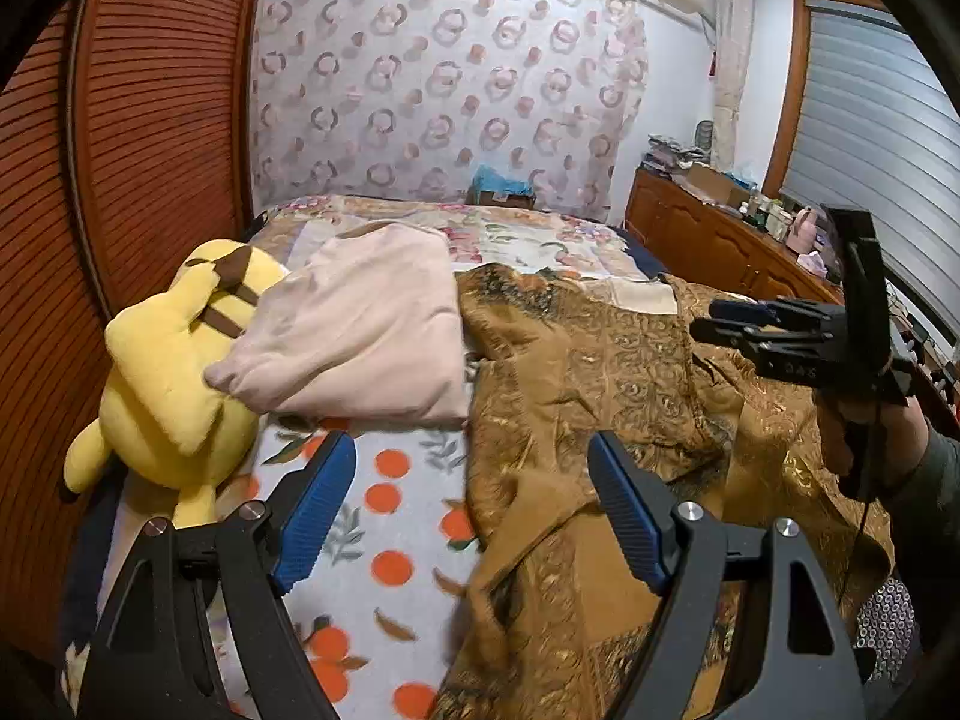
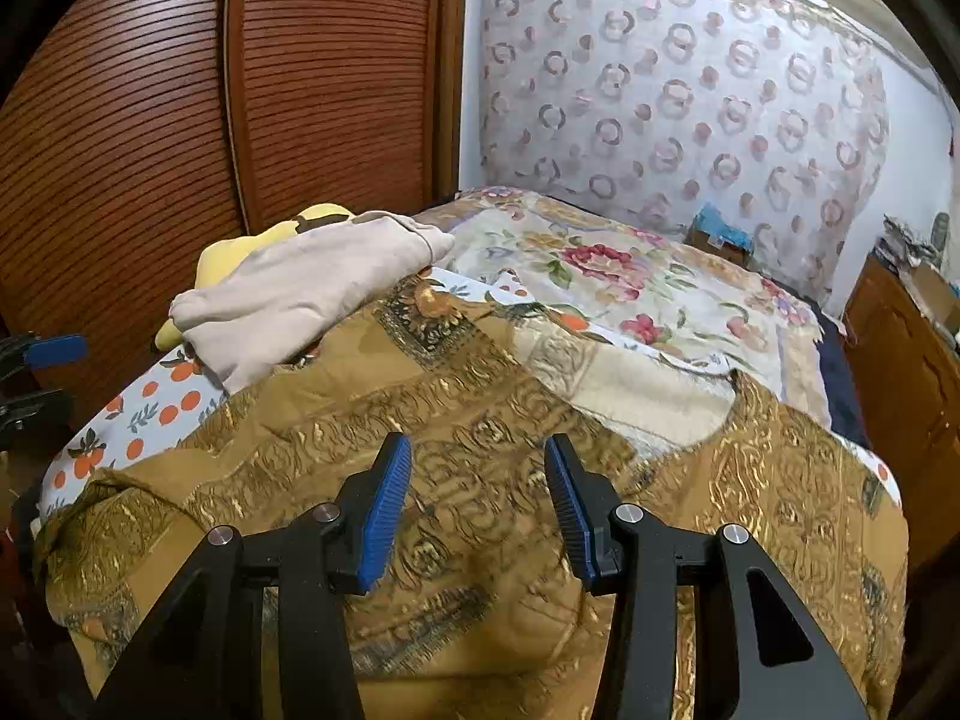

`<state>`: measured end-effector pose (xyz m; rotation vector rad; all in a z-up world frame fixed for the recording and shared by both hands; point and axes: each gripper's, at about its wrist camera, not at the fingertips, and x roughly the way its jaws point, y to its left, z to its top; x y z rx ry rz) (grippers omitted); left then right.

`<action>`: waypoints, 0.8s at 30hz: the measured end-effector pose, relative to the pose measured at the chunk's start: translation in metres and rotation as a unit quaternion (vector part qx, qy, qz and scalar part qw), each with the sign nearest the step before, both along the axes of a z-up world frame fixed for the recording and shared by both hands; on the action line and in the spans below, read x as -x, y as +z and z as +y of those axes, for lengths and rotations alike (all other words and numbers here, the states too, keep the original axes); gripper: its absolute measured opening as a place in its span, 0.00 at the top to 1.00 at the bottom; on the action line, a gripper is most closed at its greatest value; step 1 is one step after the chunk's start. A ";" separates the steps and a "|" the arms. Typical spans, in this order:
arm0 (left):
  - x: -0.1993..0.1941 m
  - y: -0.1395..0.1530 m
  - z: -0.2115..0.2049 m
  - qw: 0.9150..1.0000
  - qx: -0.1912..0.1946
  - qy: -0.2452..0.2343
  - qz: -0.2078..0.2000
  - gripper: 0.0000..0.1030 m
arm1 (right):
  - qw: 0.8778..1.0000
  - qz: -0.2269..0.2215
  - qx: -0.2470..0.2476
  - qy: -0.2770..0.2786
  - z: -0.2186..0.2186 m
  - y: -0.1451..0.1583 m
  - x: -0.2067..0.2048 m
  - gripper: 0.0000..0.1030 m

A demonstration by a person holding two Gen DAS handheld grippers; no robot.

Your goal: Fold small clothes

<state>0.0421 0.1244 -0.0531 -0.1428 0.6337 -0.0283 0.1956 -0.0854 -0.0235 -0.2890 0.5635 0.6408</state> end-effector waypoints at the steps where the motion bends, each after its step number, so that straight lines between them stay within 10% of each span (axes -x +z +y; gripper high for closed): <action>1: -0.002 -0.001 -0.002 1.000 -0.002 -0.001 -0.002 0.22 | 1.000 0.001 -0.003 -0.002 -0.005 -0.002 0.002 0.53; 9: -0.037 -0.003 -0.041 0.999 -0.032 -0.014 -0.027 0.22 | 0.999 0.005 -0.028 -0.035 -0.054 -0.007 0.003 0.33; 24: -0.104 -0.021 -0.124 0.996 -0.043 -0.080 -0.011 0.22 | 0.987 -0.013 0.001 -0.161 -0.153 -0.010 0.010 0.31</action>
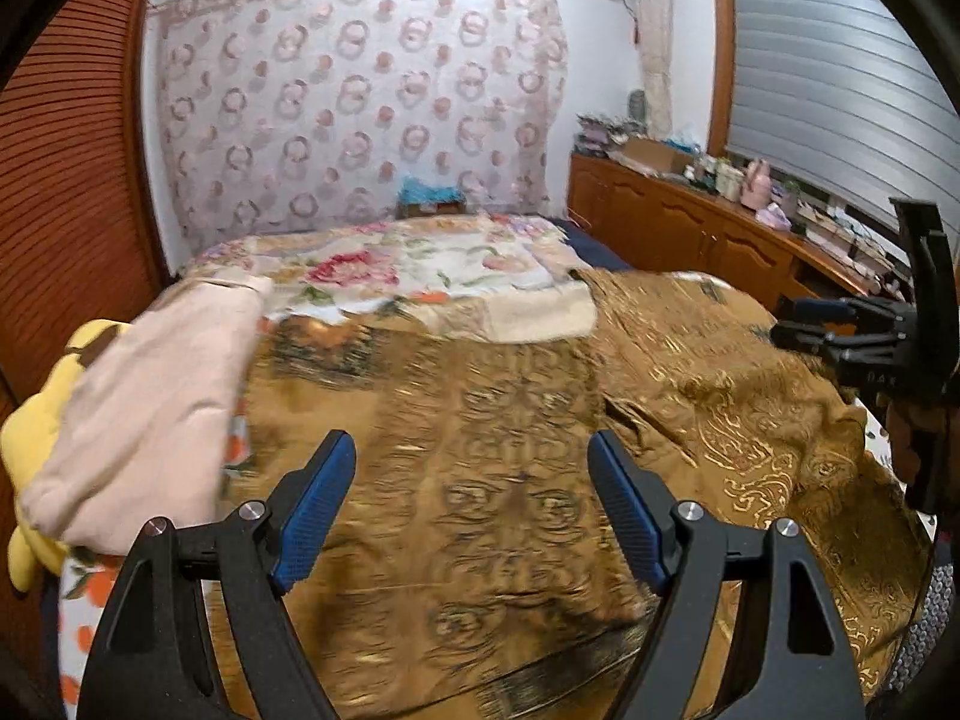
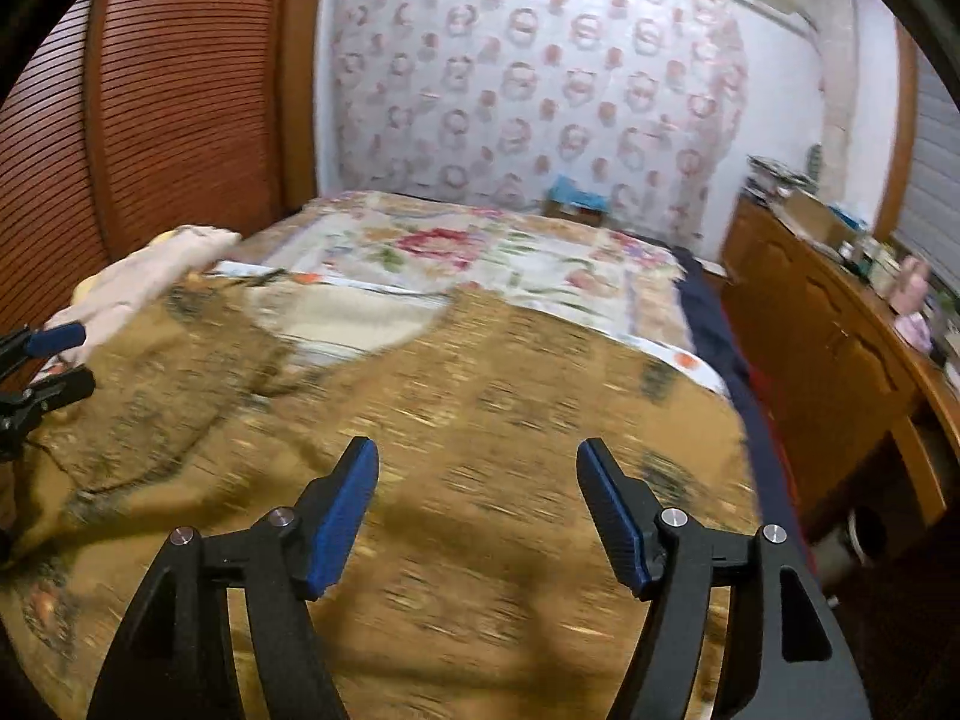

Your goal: Fold small clothes

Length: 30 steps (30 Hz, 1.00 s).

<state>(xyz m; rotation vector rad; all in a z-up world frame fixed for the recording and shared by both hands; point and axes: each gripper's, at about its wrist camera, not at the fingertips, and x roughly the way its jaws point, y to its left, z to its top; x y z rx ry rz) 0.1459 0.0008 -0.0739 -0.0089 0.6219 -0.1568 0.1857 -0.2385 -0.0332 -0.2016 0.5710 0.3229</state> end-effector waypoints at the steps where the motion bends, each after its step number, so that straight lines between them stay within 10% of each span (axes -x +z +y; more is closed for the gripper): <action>1: -0.002 -0.002 -0.004 1.000 -0.001 -0.003 0.004 0.22 | 1.000 0.003 -0.003 -0.007 -0.009 -0.001 0.001 0.31; 16: -0.033 -0.035 -0.029 0.990 -0.001 -0.058 0.129 0.22 | 0.992 0.068 -0.012 -0.102 -0.090 -0.004 -0.005 0.31; 30: -0.032 -0.039 -0.048 0.987 -0.052 -0.067 0.140 0.08 | 0.981 0.143 -0.088 -0.095 -0.106 -0.007 -0.021 0.41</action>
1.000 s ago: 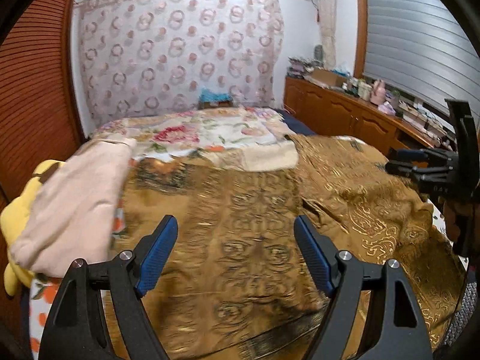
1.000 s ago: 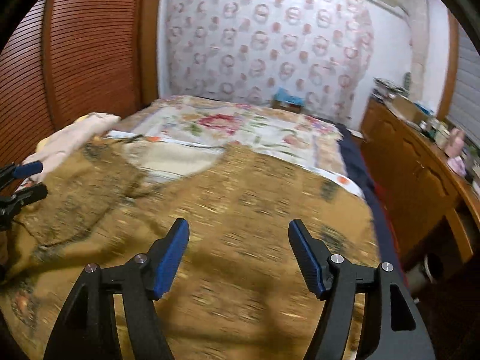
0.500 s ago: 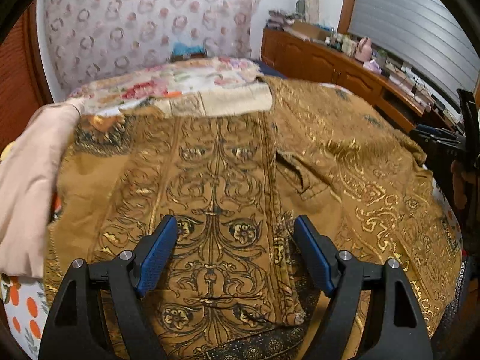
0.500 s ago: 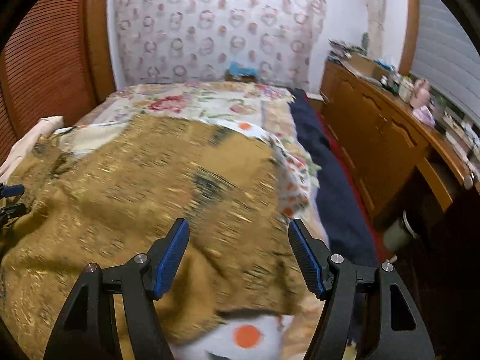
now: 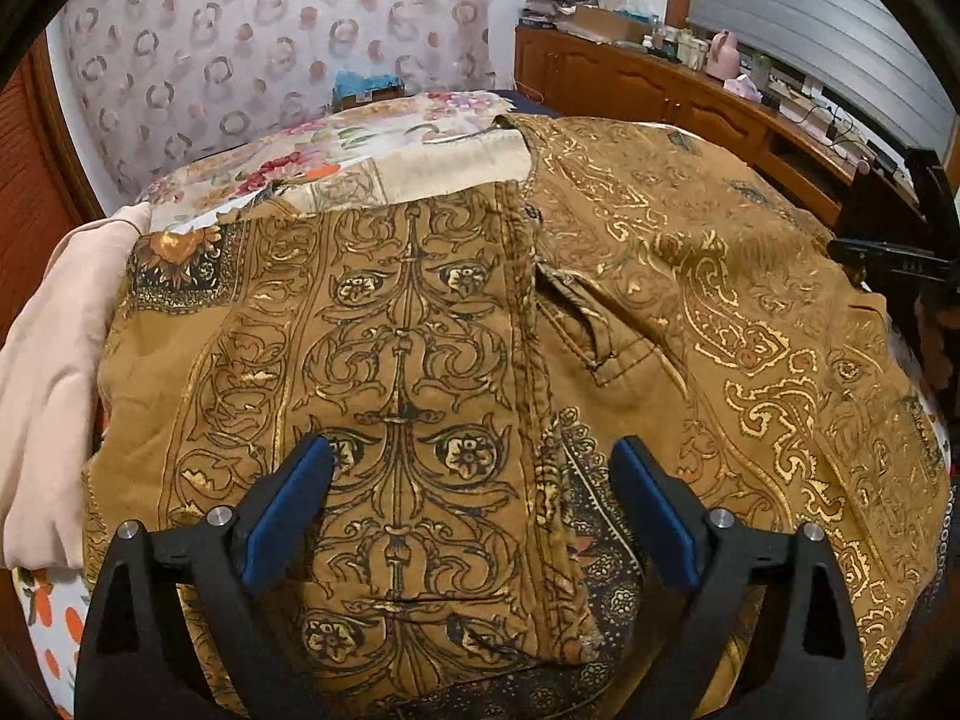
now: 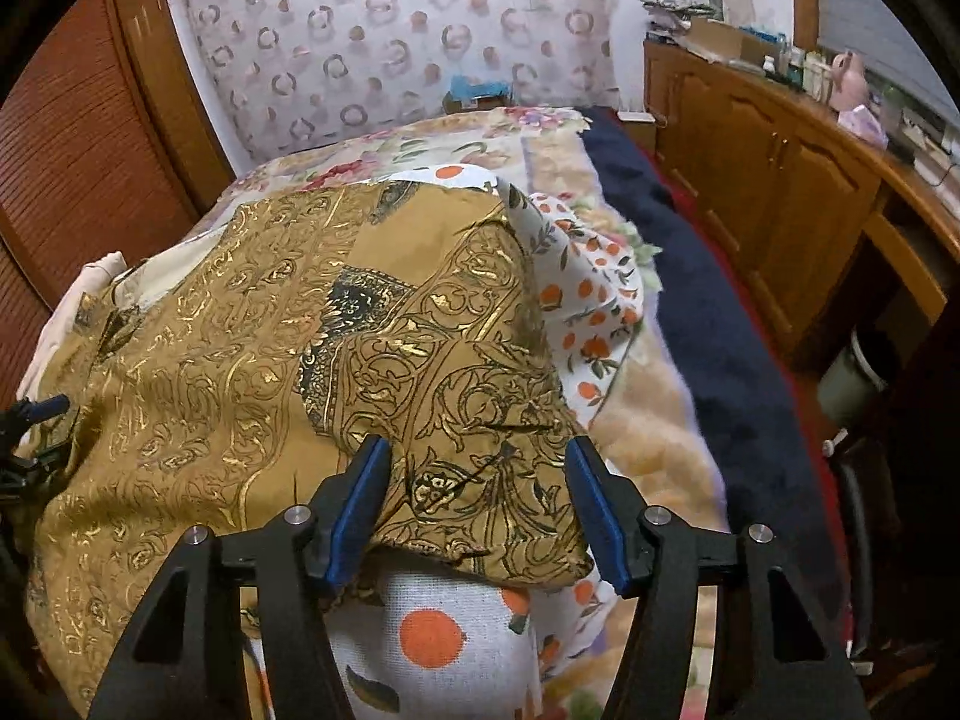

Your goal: Fold small clothes

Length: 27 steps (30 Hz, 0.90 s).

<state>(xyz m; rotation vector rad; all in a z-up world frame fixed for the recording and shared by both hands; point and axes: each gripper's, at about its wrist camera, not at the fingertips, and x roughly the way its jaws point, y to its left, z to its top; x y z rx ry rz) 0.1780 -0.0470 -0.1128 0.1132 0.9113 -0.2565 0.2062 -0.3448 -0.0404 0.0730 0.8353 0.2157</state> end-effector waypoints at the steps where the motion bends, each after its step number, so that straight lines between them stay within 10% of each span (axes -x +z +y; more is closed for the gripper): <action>1: -0.001 0.000 0.002 1.000 -0.002 0.000 0.000 0.08 | 1.000 0.001 -0.002 0.002 0.001 0.001 0.000 0.42; 12: -0.005 -0.002 0.005 1.000 -0.007 0.023 0.005 0.00 | 0.996 -0.026 0.078 0.028 0.003 0.007 0.011 0.93; 18: -0.002 -0.001 0.005 1.000 -0.010 0.027 -0.003 0.00 | 0.990 -0.085 0.110 0.034 0.028 0.028 0.033 0.94; 27: 0.043 0.063 0.009 0.991 0.048 0.040 -0.121 0.00 | 0.970 -0.196 0.097 0.102 0.088 0.058 0.081 0.95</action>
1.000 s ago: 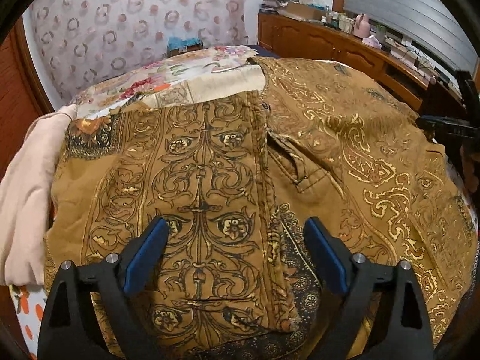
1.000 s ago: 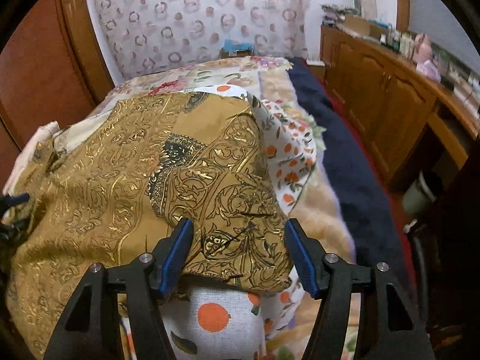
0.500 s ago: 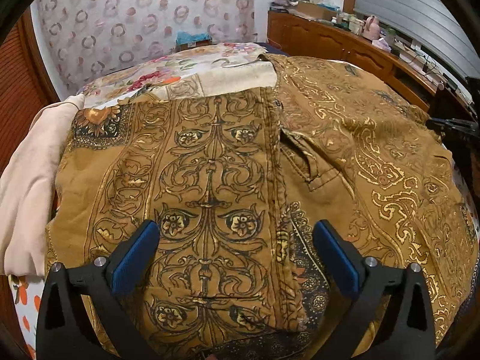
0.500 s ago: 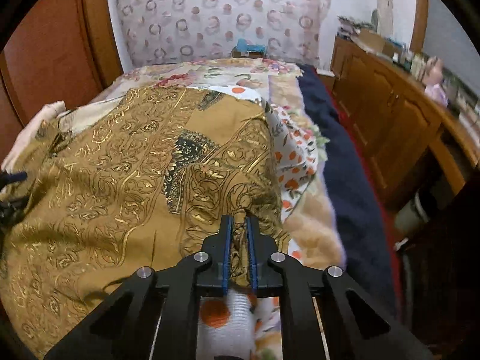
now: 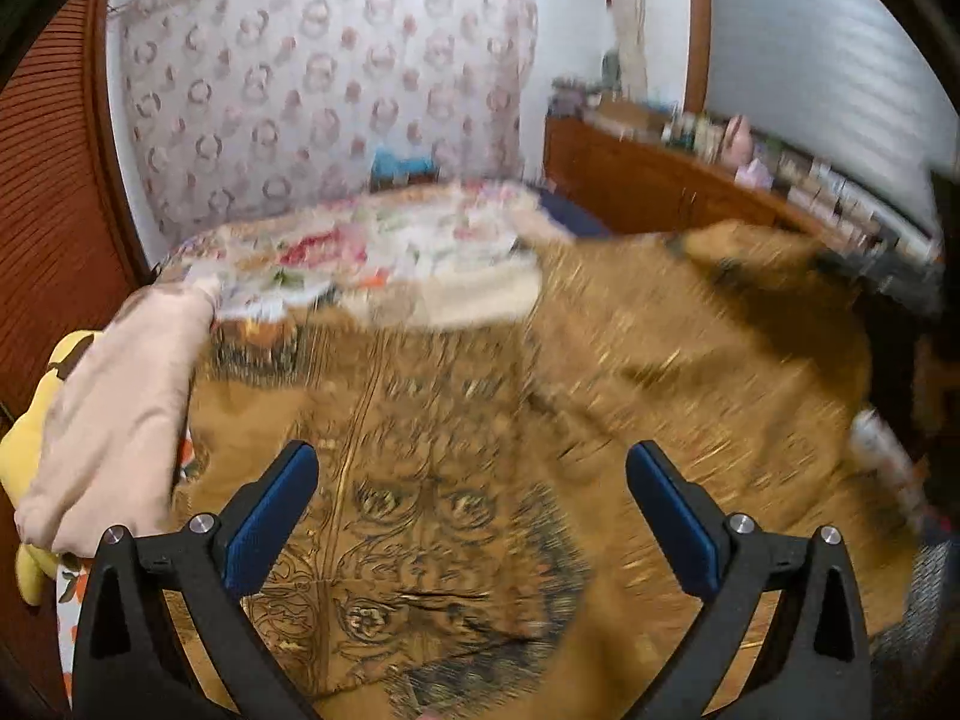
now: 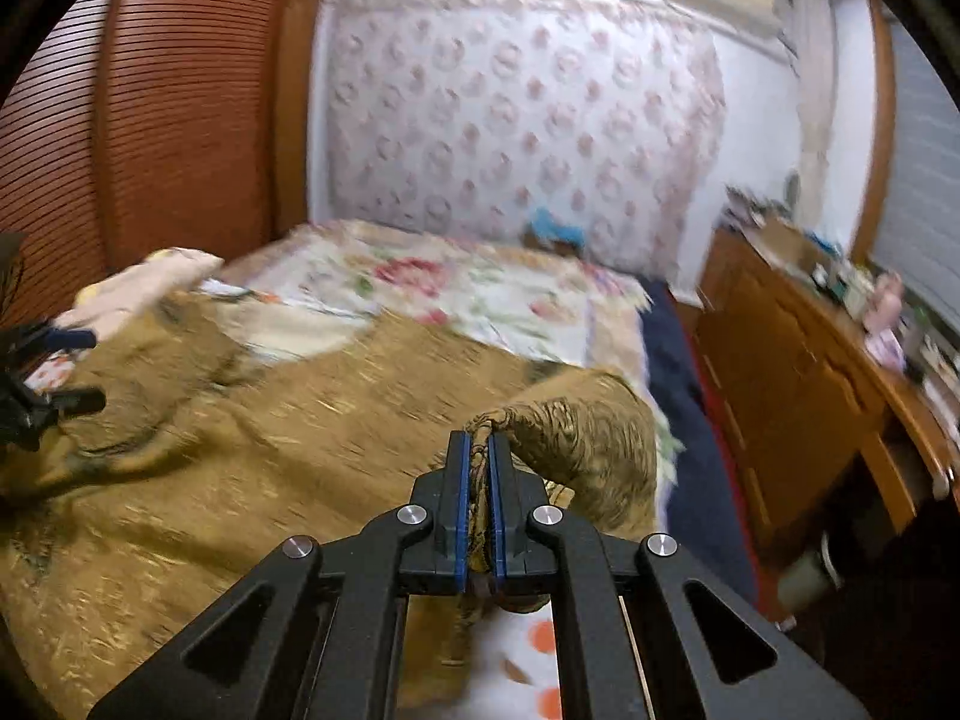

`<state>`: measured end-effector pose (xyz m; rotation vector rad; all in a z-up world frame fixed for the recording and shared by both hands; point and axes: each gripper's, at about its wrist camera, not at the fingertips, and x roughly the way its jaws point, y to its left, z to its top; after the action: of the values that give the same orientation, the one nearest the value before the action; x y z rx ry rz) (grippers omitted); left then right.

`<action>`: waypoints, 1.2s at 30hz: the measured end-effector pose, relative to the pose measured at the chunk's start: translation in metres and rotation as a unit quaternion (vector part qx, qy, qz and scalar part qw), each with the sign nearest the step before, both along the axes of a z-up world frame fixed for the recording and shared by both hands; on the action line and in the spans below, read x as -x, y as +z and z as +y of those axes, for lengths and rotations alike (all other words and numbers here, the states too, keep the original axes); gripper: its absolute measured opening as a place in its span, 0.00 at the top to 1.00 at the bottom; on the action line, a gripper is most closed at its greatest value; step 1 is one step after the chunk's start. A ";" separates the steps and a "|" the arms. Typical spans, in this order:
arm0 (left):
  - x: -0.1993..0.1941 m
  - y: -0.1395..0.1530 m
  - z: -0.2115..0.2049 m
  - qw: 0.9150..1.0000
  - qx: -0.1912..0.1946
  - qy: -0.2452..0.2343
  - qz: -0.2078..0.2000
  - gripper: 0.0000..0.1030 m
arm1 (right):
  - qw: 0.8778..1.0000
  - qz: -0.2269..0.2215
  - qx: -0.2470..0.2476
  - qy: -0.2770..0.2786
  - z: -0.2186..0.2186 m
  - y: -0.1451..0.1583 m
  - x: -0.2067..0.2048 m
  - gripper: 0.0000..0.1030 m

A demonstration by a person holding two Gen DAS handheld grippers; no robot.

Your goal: Fold small clothes

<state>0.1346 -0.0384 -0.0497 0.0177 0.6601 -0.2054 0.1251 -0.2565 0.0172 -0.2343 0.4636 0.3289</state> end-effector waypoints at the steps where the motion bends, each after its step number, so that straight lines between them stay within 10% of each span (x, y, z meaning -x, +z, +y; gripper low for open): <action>1: 0.006 0.008 0.000 1.000 0.010 -0.002 -0.013 0.00 | 1.000 0.000 -0.001 0.012 0.007 -0.001 0.003 0.95; 9: 0.031 0.049 -0.009 0.994 0.016 0.007 -0.108 0.00 | 0.997 0.048 -0.036 0.058 0.023 -0.027 0.014 0.95; 14: 0.023 0.052 -0.011 0.995 0.027 -0.003 -0.097 0.00 | 0.994 0.073 -0.056 0.060 0.013 -0.035 0.016 0.92; 20: 0.023 0.048 -0.015 0.996 0.029 -0.027 -0.074 0.00 | 0.995 0.057 -0.060 0.050 -0.009 -0.012 0.022 0.57; 36: 0.035 0.045 -0.008 0.996 0.048 -0.056 -0.048 0.00 | 0.979 0.173 -0.079 -0.069 -0.033 -0.054 -0.065 0.56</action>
<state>0.0993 -0.0462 -0.0045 -0.0282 0.5531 -0.3427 0.1904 -0.2896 -0.0369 0.0119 0.7901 0.2691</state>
